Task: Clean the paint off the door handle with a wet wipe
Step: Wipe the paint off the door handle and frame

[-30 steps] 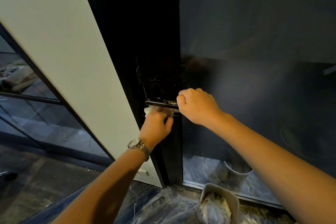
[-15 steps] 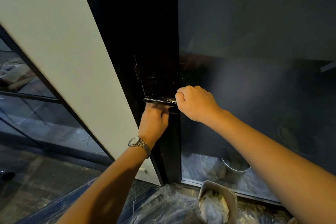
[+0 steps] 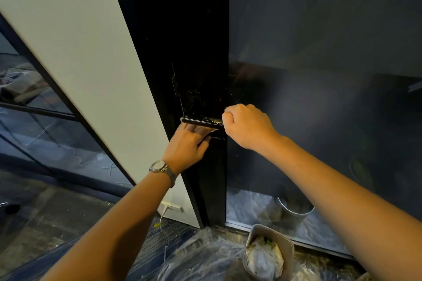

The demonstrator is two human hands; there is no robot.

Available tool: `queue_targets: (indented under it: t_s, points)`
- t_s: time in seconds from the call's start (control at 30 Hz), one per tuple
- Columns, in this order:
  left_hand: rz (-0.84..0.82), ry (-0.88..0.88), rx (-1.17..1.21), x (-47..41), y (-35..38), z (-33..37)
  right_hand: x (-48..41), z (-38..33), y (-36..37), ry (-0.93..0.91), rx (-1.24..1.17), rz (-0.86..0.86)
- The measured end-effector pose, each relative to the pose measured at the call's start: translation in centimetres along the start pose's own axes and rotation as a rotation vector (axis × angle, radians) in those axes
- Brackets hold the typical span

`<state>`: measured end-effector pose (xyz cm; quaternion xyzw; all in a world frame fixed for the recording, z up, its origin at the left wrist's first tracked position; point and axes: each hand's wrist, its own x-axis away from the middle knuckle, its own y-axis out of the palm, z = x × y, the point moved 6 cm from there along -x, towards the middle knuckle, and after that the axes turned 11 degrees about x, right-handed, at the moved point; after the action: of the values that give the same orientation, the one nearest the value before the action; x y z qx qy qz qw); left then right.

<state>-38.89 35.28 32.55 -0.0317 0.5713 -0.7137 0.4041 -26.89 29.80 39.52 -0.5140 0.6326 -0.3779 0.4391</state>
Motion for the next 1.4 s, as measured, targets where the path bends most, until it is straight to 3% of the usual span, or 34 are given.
queue_targets:
  t_s: [0.07, 0.17, 0.23, 0.4, 0.53, 0.6, 0.7, 0.77, 0.87, 1.0, 1.07, 1.27, 1.4]
  points:
    - [0.005, -0.058, -0.005, 0.2, 0.8, 0.7, 0.0, 0.0, 0.0, 0.004, -0.005, 0.000]
    - [-0.051, 0.011, -0.118, 0.2, 1.4, 0.8, 0.1, -0.1, 0.0, 0.007, -0.009, -0.003]
    - [0.029, -0.037, -0.063, 0.0, 1.1, 0.4, 0.1, 0.0, 0.0, 0.006, -0.013, -0.007]
    - [0.418, -0.540, 0.512, 1.0, 1.5, 0.1, 0.0, 0.1, 0.1, 0.005, -0.009, -0.004]
    - [0.450, -0.904, 1.175, 1.7, 3.7, -2.4, -0.2, 0.1, 0.2, 0.019, -0.006, -0.008]
    - [0.412, -0.954, 1.278, 1.9, 3.9, -2.7, -0.2, 0.1, 0.3, 0.019, -0.010, -0.013]
    - [0.387, -0.749, 0.754, 1.7, 1.6, -2.0, -0.1, 0.1, 0.2, 0.024, -0.025, -0.012]
    - [0.339, -0.539, 0.583, 1.0, 1.0, -0.9, 0.0, 0.1, 0.2, 0.022, -0.036, -0.013]
    - [0.273, -0.453, 0.531, 0.7, 0.9, -0.7, 0.1, 0.1, 0.2, 0.023, -0.041, -0.015]
    - [0.445, -0.559, 0.567, 1.3, 0.0, -1.1, 0.0, 0.2, 0.3, 0.012, -0.025, -0.013]
    - [0.454, -0.589, 0.566, 1.5, -0.2, -0.9, -0.1, 0.2, 0.3, 0.013, -0.026, -0.010]
    - [0.241, -0.252, 0.223, 1.6, -0.7, 0.7, -0.1, 0.2, 0.4, 0.012, -0.031, -0.013]
    - [0.165, -0.102, 0.149, 1.3, -0.8, 1.3, -0.1, 0.2, 0.2, 0.002, -0.019, -0.016]
